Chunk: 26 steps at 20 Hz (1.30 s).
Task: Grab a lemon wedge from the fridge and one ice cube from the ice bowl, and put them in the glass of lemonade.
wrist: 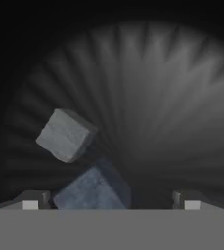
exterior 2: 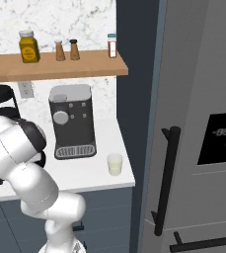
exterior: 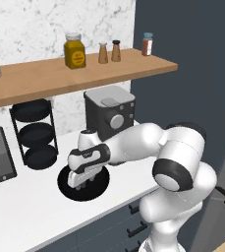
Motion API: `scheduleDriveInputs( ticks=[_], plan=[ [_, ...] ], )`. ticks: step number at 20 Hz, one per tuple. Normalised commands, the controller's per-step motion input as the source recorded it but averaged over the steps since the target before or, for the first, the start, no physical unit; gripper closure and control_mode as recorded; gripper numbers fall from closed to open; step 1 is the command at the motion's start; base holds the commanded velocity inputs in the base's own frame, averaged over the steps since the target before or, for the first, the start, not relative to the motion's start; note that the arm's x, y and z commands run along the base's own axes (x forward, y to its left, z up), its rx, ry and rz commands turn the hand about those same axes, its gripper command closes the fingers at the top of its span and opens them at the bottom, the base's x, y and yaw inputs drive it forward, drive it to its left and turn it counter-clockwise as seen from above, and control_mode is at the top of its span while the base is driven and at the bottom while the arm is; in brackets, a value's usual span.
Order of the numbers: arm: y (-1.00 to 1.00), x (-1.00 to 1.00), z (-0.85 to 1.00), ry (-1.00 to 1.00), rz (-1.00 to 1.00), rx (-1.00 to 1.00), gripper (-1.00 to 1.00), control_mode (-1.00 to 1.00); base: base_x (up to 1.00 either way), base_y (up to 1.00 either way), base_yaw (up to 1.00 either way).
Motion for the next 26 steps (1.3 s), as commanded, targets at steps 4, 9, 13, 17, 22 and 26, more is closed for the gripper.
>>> scheduleDriveInputs(
  ticks=[4,9,13,17,22,26],
  plan=[
    [0.01,0.00,-0.52,0.00,-0.01,0.00,-1.00,-1.00,0.00,0.00,0.00],
    [0.08,0.00,-0.04,0.00,0.00,-0.02,-1.00,-1.00,0.00,0.00,0.00],
    [0.26,0.00,0.00,-0.01,0.00,-0.02,-1.00,-1.00,0.00,0.00,0.00],
    [0.10,0.00,-0.03,-0.04,0.00,0.00,-1.00,-1.00,0.00,0.00,0.00],
    [0.09,0.00,-0.09,-0.01,0.00,0.00,-1.00,-1.00,0.00,0.00,0.00],
    [0.05,0.00,-0.18,0.00,0.00,0.00,-1.00,-1.00,0.00,0.00,0.00]
  ],
)
